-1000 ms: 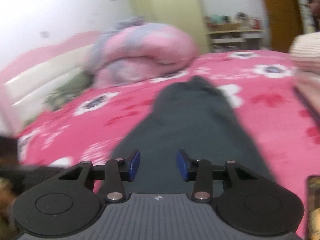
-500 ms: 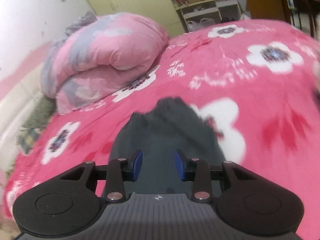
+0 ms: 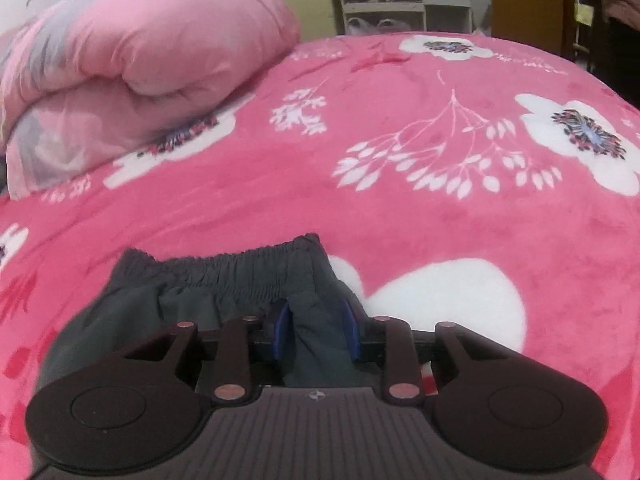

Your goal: Fold clothes

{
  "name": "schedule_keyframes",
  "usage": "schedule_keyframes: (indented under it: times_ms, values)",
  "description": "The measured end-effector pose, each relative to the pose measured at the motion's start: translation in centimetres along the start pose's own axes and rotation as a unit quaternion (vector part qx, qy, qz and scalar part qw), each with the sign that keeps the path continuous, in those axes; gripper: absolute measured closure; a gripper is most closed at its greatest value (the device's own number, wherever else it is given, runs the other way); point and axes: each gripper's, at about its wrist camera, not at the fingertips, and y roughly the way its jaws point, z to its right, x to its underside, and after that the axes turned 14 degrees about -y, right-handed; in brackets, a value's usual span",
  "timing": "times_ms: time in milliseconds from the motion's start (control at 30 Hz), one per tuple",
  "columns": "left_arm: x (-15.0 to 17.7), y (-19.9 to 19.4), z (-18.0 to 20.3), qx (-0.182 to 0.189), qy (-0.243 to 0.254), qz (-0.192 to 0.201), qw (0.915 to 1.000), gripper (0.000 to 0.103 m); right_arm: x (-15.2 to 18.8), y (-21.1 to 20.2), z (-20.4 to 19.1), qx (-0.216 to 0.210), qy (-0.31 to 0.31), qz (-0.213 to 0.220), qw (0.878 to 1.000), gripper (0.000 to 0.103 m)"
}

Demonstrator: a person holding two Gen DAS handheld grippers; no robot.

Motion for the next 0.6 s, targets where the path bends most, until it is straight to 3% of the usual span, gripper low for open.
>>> schedule_keyframes:
  times_ms: [100, 233, 300, 400, 500, 600]
  values:
    - [0.0, -0.1, -0.1, 0.001, -0.009, 0.004, 1.0, 0.084, -0.6, -4.3, 0.9, 0.0, 0.015, 0.016, 1.0, 0.071]
    - [0.0, -1.0, 0.0, 0.008, -0.017, 0.017, 0.9997, 0.074, 0.7, -15.9, 2.1, -0.08, 0.024, 0.079, 0.993, 0.07]
    - [0.1, -1.6, -0.1, 0.013, -0.027, 0.027, 0.9992, 0.071, 2.3, -22.9, 1.7, -0.105, -0.002, 0.105, 0.989, 0.07]
    - [-0.1, -2.7, -0.2, 0.008, -0.04, 0.046, 0.9981, 0.07, 5.8, -32.2, -0.3, -0.113, -0.061, 0.126, 0.984, 0.06]
    - [-0.6, -3.7, -0.6, -0.008, -0.073, 0.068, 0.995, 0.069, 9.9, -37.4, -3.3, -0.123, -0.11, 0.119, 0.979, 0.059]
    - [-1.1, -4.4, -0.7, -0.032, -0.101, 0.092, 0.9902, 0.069, 15.3, -37.9, -7.4, -0.15, -0.149, 0.093, 0.973, 0.059]
